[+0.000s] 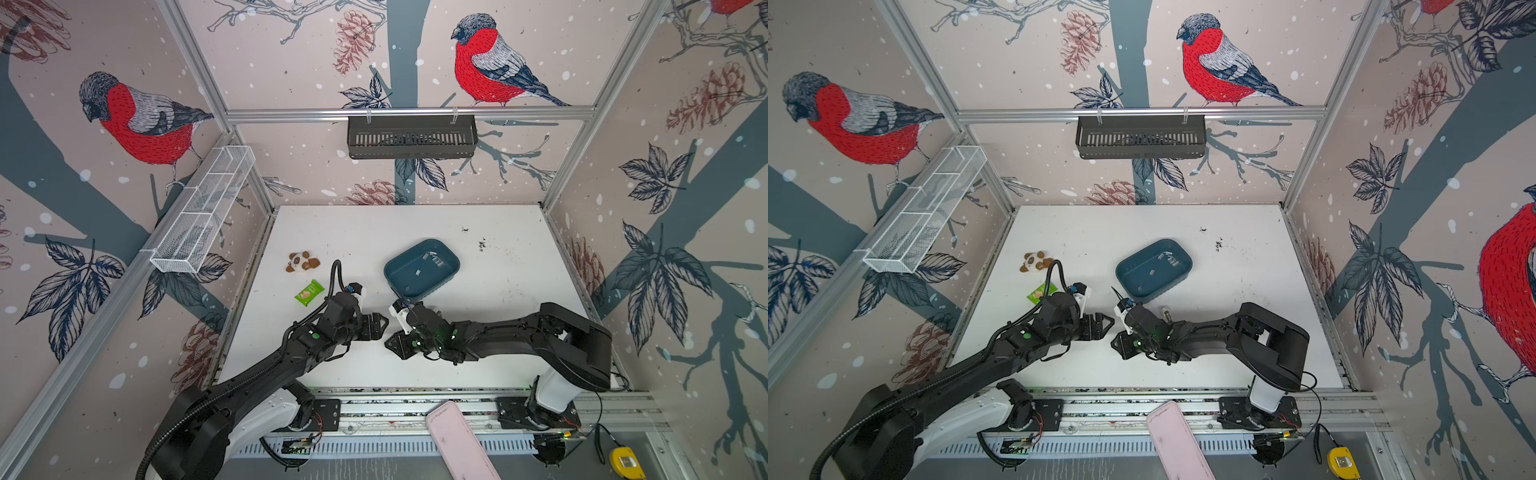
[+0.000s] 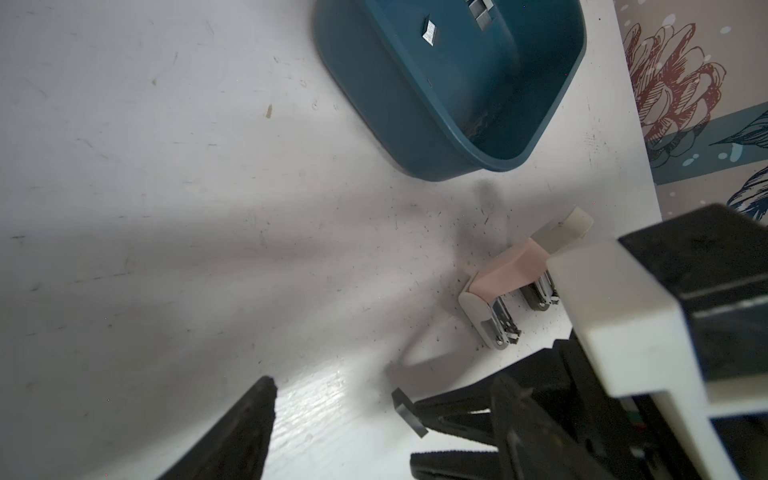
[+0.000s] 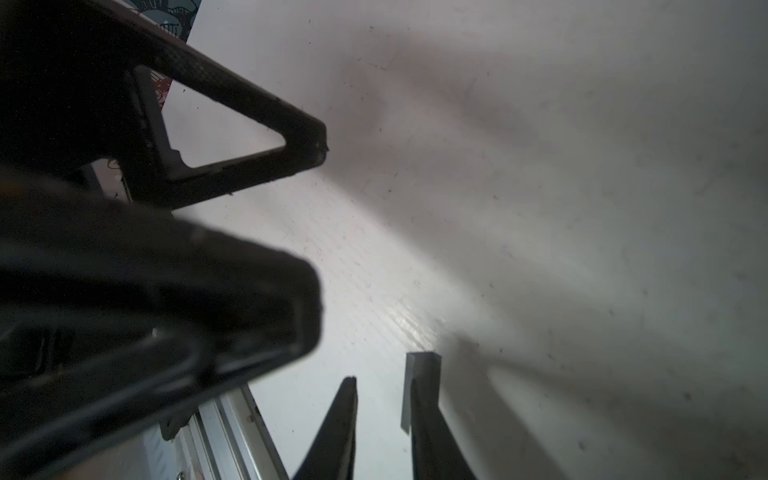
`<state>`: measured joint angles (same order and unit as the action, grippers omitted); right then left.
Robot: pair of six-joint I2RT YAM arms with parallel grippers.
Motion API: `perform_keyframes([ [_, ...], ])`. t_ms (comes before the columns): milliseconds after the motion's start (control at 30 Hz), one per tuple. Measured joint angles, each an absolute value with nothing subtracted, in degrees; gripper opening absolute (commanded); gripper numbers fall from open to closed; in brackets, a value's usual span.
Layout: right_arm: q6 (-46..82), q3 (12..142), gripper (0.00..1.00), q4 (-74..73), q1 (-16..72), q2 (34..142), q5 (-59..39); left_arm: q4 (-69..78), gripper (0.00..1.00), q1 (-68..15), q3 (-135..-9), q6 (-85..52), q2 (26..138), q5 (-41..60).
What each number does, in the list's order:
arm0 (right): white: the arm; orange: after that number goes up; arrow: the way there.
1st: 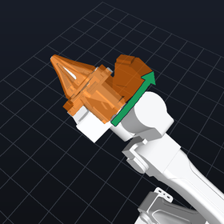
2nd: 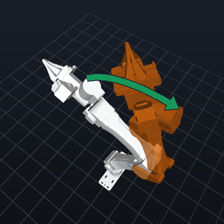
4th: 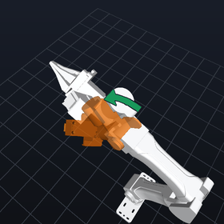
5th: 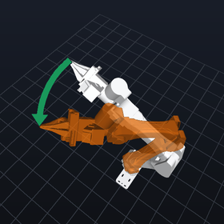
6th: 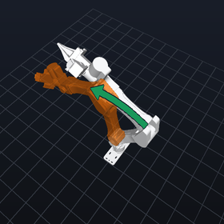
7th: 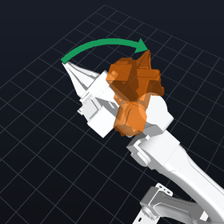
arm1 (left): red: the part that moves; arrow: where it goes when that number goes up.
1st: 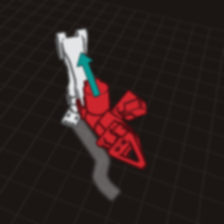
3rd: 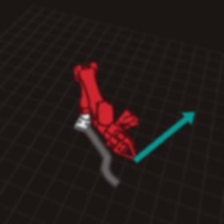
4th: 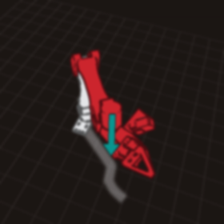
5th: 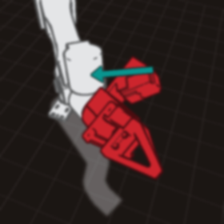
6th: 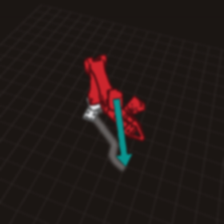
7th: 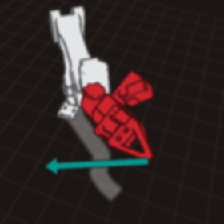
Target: Load the staples into the stapler
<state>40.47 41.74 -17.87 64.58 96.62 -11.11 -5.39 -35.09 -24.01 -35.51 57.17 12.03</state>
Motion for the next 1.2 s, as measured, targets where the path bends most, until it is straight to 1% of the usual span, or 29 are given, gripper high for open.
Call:
perform_keyframes([
  [67,40.3,42.3,0.29,-16.6,65.1,96.6,-10.3,-5.5,0.80,-35.1,-24.1,-35.5,57.2,12.1],
  [200,38.8,45.1,0.30,-12.4,66.3,98.1,-7.7,-7.1,0.74,-35.1,-24.6,-35.5,57.2,12.2],
  [333,37.6,47.4,0.32,-7.2,68.3,99.4,-2.7,-8.3,0.73,-35.1,-24.6,-35.6,55.9,12.2],
  [467,37.3,47.6,0.40,-3.7,69.4,98.7,1.7,-8.5,0.73,-35.1,-24.6,-35.7,55.5,12.2],
  [567,37.2,48.6,0.42,-0.8,69.9,98.7,5.8,-8.9,0.73,-35.1,-24.6,-35.7,56.1,12.2],
  [633,36.8,48.6,0.43,0.5,70.4,98.3,7.4,-9.3,0.73,-35.1,-24.6,-35.7,56.5,12.3],
  [733,36.0,47.7,0.41,0.9,70.5,96.4,7.9,-9.5,0.64,-35.4,-24.7,-35.8,56.9,12.4],
  [867,35.8,45.8,0.39,0.3,70.5,93.4,7.8,-9.5,0.61,-36.6,-24.7,-35.9,57.3,12.5],
  [1000,35.8,42.9,0.37,-0.2,70.4,89.6,7.4,-9.5,0.56,-40.6,-25.4,-35.8,59.0,12.1],
  [1200,35.8,36.3,0.37,0.1,68.8,79.4,6.5,-9.9,0.57,-44.4,-29.6,-31.0,65.5,11.8],
])
